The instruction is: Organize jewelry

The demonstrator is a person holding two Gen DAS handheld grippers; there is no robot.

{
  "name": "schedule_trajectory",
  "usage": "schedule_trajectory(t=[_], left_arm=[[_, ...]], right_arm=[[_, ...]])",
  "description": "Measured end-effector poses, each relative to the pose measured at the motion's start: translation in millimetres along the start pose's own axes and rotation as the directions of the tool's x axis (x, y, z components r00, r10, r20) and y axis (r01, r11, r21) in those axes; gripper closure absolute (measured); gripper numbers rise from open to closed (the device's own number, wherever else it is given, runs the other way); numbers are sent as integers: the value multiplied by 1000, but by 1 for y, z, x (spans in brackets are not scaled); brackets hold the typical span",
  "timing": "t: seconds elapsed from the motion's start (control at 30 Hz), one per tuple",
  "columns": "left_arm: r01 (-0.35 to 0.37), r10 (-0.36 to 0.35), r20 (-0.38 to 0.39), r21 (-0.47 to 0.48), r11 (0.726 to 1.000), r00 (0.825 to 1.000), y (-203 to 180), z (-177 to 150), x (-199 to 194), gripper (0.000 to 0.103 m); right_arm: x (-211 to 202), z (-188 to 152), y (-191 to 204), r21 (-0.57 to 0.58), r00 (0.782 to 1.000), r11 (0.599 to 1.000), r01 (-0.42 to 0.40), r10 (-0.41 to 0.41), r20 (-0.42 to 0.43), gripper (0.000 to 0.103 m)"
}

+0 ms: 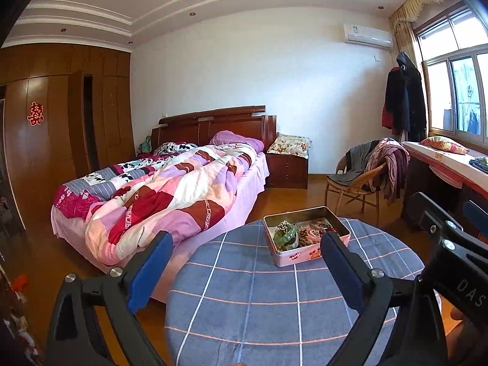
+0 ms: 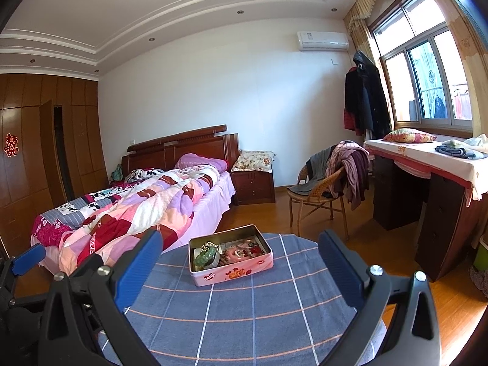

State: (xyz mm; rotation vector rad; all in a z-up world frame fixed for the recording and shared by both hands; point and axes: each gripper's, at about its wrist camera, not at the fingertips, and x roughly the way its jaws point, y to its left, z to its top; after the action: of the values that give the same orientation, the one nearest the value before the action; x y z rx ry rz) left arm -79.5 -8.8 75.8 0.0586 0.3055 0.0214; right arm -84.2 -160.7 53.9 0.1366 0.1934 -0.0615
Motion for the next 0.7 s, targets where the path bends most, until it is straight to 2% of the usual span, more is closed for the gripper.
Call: schedule_trajectory(t=[0.3, 0.7], left_arm=[[-17, 16, 18, 21, 1000, 1000, -6, -3, -1, 5], [1, -2, -56, -16, 1000, 998, -1, -5, 11, 5]], right_arm=[[4, -7, -4, 11, 1000, 1000, 0, 0, -31, 0], [7, -8, -5, 14, 999, 1000, 12, -11, -52, 0]])
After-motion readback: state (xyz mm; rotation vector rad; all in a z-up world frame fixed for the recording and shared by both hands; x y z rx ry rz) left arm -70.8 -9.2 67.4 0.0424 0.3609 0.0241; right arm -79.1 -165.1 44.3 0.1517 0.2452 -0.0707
